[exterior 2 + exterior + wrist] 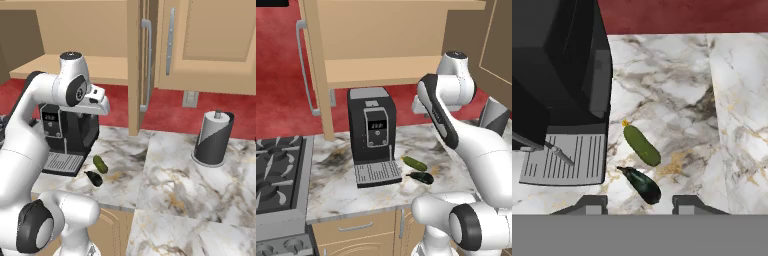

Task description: Pick the eggplant, cucumber from the counter and place them in the cabinet. Then close the cabinet.

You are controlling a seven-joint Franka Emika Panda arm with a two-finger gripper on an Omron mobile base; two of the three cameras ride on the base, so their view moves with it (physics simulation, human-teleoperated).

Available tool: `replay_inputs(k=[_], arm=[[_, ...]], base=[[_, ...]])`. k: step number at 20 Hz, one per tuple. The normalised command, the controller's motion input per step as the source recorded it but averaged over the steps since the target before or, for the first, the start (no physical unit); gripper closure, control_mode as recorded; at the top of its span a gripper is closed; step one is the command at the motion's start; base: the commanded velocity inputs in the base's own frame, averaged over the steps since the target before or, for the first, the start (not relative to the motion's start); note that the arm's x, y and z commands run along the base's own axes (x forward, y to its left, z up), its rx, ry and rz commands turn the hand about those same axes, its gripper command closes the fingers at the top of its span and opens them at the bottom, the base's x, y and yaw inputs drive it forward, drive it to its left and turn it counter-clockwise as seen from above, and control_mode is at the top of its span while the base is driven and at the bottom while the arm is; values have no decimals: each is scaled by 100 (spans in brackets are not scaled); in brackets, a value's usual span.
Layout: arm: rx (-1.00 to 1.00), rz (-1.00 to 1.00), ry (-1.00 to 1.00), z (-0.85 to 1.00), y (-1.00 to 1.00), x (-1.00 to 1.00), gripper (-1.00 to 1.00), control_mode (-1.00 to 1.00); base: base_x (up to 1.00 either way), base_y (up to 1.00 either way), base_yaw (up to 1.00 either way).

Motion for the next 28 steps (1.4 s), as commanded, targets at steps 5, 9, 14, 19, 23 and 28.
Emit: replay_inputs(k=[5,9,14,19,23,28], arm=[[-1,2,0,-17,-1,0,-100,-100],[0,25,2,-66,-16,-5,-100,-100],[-2,25,16,-78,-17,-1,-100,-100],[-15,14,20,-85,0,0,-100,-100],[-12,6,8,-95,0,-10,-100,-100],[0,1,-1,-68,0,-29,-100,-100]], base=[[0,0,0],[0,0,0],[0,0,0],[0,0,0],[0,0,0],[0,0,0]])
